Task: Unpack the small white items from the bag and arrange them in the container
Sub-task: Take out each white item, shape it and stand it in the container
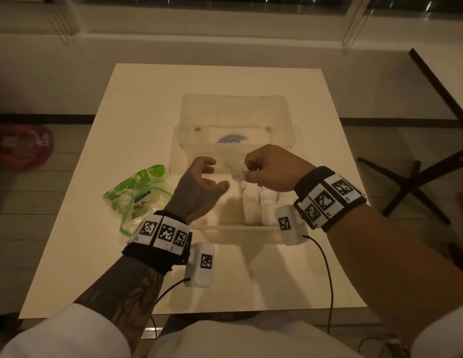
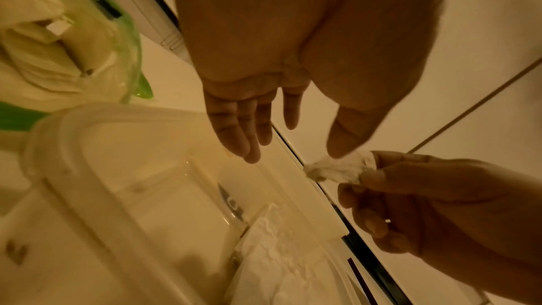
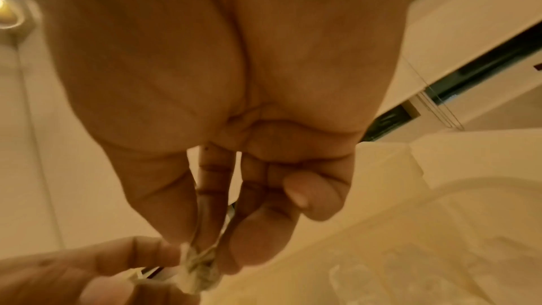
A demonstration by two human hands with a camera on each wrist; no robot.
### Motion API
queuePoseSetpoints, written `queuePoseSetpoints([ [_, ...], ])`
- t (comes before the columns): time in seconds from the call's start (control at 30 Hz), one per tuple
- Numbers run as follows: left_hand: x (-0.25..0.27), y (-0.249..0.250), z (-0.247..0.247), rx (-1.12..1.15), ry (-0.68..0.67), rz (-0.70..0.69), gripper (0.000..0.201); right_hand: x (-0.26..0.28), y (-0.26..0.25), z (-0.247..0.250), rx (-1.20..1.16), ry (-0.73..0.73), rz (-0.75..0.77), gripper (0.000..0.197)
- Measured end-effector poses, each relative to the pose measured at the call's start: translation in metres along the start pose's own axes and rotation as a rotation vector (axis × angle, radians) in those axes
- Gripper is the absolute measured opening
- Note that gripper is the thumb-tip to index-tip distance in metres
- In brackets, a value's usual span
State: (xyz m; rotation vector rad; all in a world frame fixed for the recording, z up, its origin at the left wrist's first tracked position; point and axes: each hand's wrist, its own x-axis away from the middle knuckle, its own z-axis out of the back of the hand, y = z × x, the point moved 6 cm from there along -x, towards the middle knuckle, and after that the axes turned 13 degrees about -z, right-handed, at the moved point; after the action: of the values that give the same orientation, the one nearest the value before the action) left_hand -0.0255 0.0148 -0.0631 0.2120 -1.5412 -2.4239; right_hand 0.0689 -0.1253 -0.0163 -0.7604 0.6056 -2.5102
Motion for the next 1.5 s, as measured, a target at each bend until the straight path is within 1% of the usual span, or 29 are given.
queuePoseSetpoints([
  [0.07,0.000,0.005,-0.008,0.026,-0.088,-0.055,0.069,0.001,-0.002,0.001,0.006,-0.026,0.006,0.025],
  [0.13,-0.002,0.008,-0.016,0.066,-0.160,-0.074,0.075,0.002,-0.004,0.001,0.024,-0.058,0.013,0.024],
  [0.17,-0.004,0.010,-0.020,0.087,-0.182,-0.088,0.071,0.003,-0.006,0.000,0.028,-0.068,0.021,0.024],
  [0.2,-0.005,0.011,-0.023,0.081,-0.188,-0.116,0.062,0.003,-0.008,0.000,0.030,-0.069,0.029,0.023],
  [0.27,-0.007,0.015,-0.026,-0.003,-0.154,-0.189,0.032,0.003,-0.009,0.002,0.037,-0.032,0.042,0.024],
  [0.3,-0.007,0.016,-0.027,-0.026,-0.129,-0.201,0.018,0.002,-0.009,0.003,0.035,0.008,0.047,0.022],
  [0.33,-0.007,0.016,-0.028,-0.025,-0.108,-0.198,0.010,0.002,-0.008,0.005,0.019,0.052,0.043,0.019],
  [0.4,-0.008,0.016,-0.028,-0.024,-0.061,-0.184,0.007,0.003,-0.005,0.011,-0.083,0.136,0.018,0.015],
  [0.47,-0.008,0.016,-0.027,-0.055,-0.009,-0.184,0.010,0.005,-0.001,0.018,-0.210,0.199,-0.010,0.022],
  [0.5,-0.007,0.017,-0.027,-0.073,0.010,-0.198,0.013,0.006,-0.001,0.019,-0.245,0.204,-0.024,0.022],
  [0.57,-0.006,0.021,-0.029,-0.108,0.031,-0.237,0.015,0.005,-0.001,0.017,-0.243,0.157,-0.068,0.023],
  [0.63,-0.005,0.023,-0.031,-0.129,0.056,-0.271,0.014,0.003,0.000,0.011,-0.175,0.087,-0.099,0.027],
  [0.67,-0.005,0.025,-0.031,-0.139,0.069,-0.288,0.013,0.003,0.000,0.008,-0.155,0.058,-0.095,0.027],
  [0.73,-0.004,0.027,-0.030,-0.162,0.075,-0.323,0.011,0.005,-0.002,0.007,-0.192,0.036,-0.066,0.024],
  [0.77,-0.003,0.027,-0.030,-0.163,0.068,-0.330,0.019,0.006,-0.003,0.009,-0.207,0.048,-0.044,0.022],
  [0.83,-0.002,0.021,-0.030,-0.082,0.013,-0.285,0.053,0.007,-0.006,0.013,-0.159,0.078,0.002,0.016],
  [0.87,-0.003,0.019,-0.030,-0.028,-0.023,-0.244,0.065,0.007,-0.007,0.013,-0.128,0.071,0.016,0.014],
  [0.9,-0.004,0.017,-0.031,-0.003,-0.056,-0.222,0.068,0.006,-0.007,0.012,-0.109,0.053,0.017,0.012],
  [0.93,-0.005,0.017,-0.032,0.000,-0.083,-0.229,0.061,0.006,-0.006,0.012,-0.098,0.041,0.015,0.011],
  [1.0,-0.006,0.020,-0.032,-0.019,-0.114,-0.261,0.033,0.005,-0.006,0.013,-0.069,0.049,0.013,0.011],
  [1.03,-0.007,0.022,-0.031,-0.015,-0.110,-0.264,0.024,0.004,-0.006,0.014,-0.053,0.059,0.014,0.011],
  [1.13,-0.007,0.019,-0.029,0.050,-0.091,-0.225,0.019,0.003,-0.006,0.014,-0.070,0.098,0.032,0.010],
  [1.2,-0.007,0.018,-0.028,0.096,-0.049,-0.197,0.018,0.003,-0.001,0.017,-0.160,0.172,0.004,0.002],
  [1.27,-0.007,0.017,-0.024,0.118,0.043,-0.178,0.018,0.006,0.004,0.023,-0.292,0.262,-0.036,0.017],
  [1.3,-0.007,0.016,-0.022,0.128,0.085,-0.171,0.017,0.007,0.006,0.025,-0.351,0.271,-0.044,0.024],
  [1.33,-0.007,0.014,-0.020,0.140,0.117,-0.168,0.017,0.009,0.005,0.027,-0.381,0.252,-0.038,0.030],
  [1.43,-0.008,0.014,-0.017,0.158,0.144,-0.176,0.019,0.010,-0.001,0.022,-0.328,0.098,-0.009,0.045],
  [1.47,-0.008,0.014,-0.016,0.150,0.147,-0.183,0.019,0.010,-0.002,0.022,-0.322,0.095,-0.007,0.047],
  [1.5,-0.009,0.014,-0.015,0.147,0.156,-0.182,0.017,0.009,-0.001,0.023,-0.342,0.125,-0.009,0.045],
])
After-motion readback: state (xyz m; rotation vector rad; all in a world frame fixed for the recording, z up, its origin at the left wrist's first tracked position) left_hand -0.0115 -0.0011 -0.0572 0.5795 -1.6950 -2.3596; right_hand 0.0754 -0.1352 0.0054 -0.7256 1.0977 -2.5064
